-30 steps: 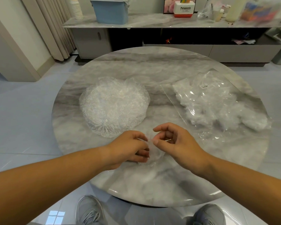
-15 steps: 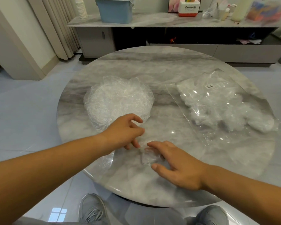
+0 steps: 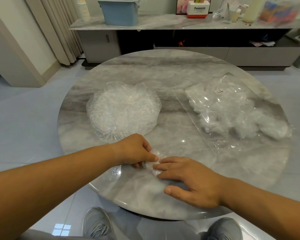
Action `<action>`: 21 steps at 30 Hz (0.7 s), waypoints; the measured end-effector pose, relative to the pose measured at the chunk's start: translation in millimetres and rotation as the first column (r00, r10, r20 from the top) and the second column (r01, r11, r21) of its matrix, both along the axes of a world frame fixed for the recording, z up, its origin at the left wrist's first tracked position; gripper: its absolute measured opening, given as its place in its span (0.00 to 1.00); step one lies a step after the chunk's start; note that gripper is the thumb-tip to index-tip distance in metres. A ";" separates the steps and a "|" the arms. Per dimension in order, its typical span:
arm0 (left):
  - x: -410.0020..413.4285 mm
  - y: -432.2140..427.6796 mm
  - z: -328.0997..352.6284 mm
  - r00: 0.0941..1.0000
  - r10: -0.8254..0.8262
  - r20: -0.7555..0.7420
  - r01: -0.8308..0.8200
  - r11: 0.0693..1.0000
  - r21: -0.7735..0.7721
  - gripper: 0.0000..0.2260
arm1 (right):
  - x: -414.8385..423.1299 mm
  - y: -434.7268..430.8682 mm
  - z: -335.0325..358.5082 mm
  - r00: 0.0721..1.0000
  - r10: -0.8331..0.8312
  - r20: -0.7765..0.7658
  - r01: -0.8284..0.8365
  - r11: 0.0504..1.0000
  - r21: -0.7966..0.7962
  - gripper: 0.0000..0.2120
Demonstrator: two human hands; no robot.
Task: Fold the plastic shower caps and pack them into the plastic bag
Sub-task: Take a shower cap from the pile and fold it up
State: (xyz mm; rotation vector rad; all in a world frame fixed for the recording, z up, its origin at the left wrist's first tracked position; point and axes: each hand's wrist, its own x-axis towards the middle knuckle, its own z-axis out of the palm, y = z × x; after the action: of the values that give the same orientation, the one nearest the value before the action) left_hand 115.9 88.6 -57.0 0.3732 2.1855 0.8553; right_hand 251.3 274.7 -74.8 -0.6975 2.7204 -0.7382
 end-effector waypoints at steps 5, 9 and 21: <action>5.0 3.8 2.6 0.988 0.103 0.111 -0.125 0.970 0.209 0.11 | -6.3 -2.7 10.6 0.853 -0.506 0.128 0.496 0.710 -0.500 0.16; 9.5 18.0 17.6 0.949 0.183 0.257 -0.276 0.875 0.397 0.07 | -15.8 9.2 28.7 0.702 -0.509 0.498 0.710 0.440 -0.550 0.11; 34.8 98.1 27.6 0.985 -0.086 -0.148 0.137 0.916 0.378 0.14 | -10.3 122.2 59.6 0.467 -0.810 0.353 0.782 0.193 -0.592 0.25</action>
State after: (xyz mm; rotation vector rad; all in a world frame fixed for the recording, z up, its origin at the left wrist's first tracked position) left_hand 150.7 186.7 -29.4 0.7591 2.0786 1.2308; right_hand 240.9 396.9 -15.3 0.8560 2.6010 -2.0684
